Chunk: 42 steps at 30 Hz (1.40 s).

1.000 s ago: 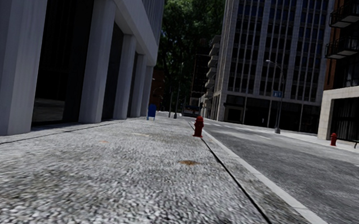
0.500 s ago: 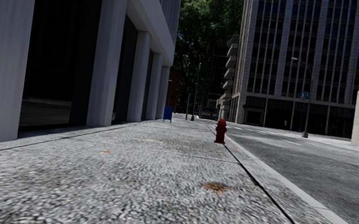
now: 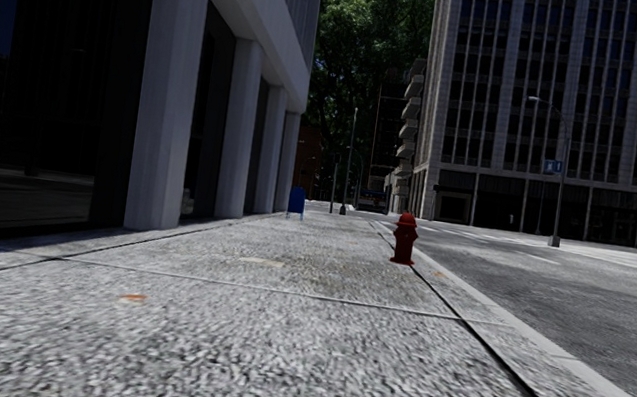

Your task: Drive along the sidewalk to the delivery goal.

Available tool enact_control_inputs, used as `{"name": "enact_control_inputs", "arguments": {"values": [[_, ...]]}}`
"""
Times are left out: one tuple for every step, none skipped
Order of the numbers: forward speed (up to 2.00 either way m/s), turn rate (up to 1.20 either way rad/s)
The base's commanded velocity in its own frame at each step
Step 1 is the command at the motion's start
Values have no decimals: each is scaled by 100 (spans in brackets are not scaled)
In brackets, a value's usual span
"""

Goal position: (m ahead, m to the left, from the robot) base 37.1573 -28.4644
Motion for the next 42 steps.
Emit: {"name": "enact_control_inputs", "arguments": {"values": [[200,0],[200,0],[200,0],[200,0],[200,0],[200,0],[200,0],[200,0],[200,0],[200,0],[200,0],[200,0],[200,0],[200,0],[200,0],[200,0],[200,0],[200,0],[200,0],[200,0],[200,0],[200,0],[200,-1],[200,-5],[200,-5],[200,-8],[200,-9],[200,-10],[200,-13],[200,-13],[200,-20],[200,-22],[200,-23],[200,-23],[200,-23],[200,-23],[200,-23],[200,-23],[200,-23],[200,-23],[200,-23],[200,-23]]}}
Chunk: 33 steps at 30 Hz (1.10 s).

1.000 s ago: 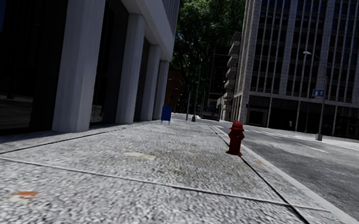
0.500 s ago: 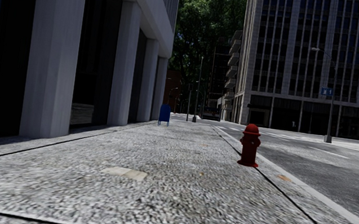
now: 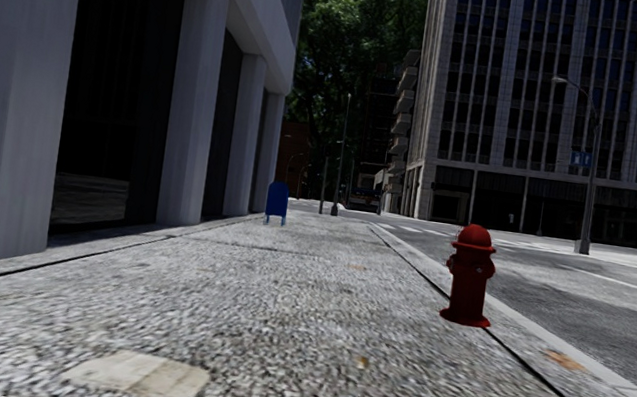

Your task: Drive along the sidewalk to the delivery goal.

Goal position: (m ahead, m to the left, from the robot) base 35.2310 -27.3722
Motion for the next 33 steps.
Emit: {"name": "enact_control_inputs", "arguments": {"values": [[200,-23],[200,-23],[200,-23],[200,-23],[200,-23],[200,-23],[200,-23],[200,-23],[200,-23],[200,-23],[200,-23],[200,-22],[200,0],[200,0],[200,0],[200,0],[200,0],[200,0],[200,0],[200,0],[200,0],[200,0],[200,0],[200,0],[200,0],[200,0],[200,0],[200,0],[200,0],[200,0],[200,0],[200,0],[200,0]]}}
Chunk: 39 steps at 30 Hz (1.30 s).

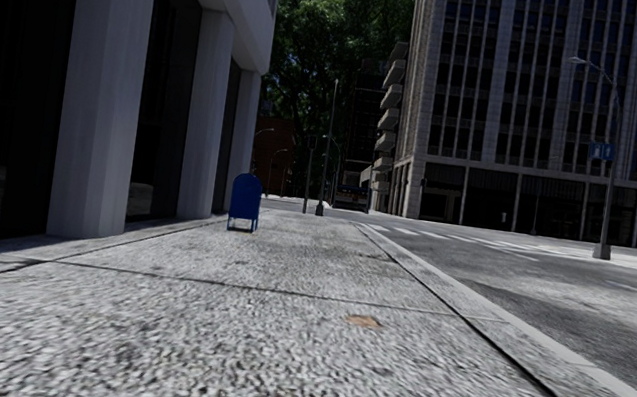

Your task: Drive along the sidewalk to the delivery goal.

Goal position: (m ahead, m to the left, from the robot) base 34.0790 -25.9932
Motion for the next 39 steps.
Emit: {"name": "enact_control_inputs", "arguments": {"values": [[200,0],[200,0],[200,0],[200,0],[200,0],[200,0],[200,0],[200,0],[200,0],[200,0],[200,0],[200,0],[200,0],[200,0],[200,0],[200,0],[200,0],[200,0],[200,0],[200,0],[200,0],[200,0],[200,0],[200,0],[200,0],[200,0],[200,0],[200,0],[200,0],[200,0],[200,0],[200,0],[200,0],[200,0],[200,0],[200,0],[200,0],[200,0],[200,0]]}}
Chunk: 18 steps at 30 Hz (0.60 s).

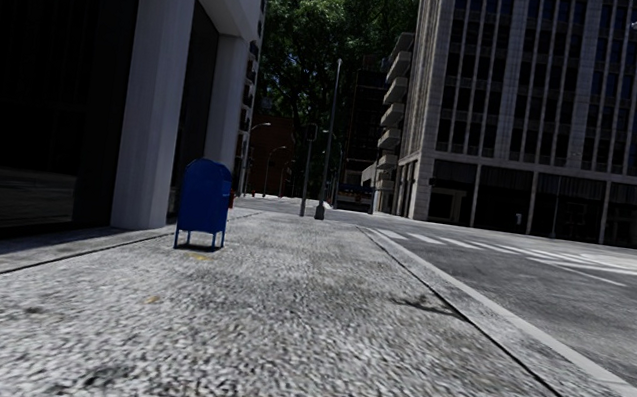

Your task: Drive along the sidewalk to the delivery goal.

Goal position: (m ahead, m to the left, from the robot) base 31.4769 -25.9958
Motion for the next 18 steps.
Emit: {"name": "enact_control_inputs", "arguments": {"values": [[200,0],[200,0],[200,0],[200,0],[200,0],[200,0],[200,0],[200,0],[200,0],[200,0],[200,0],[200,0],[200,0],[200,0],[200,0],[200,0],[200,0],[200,0]]}}
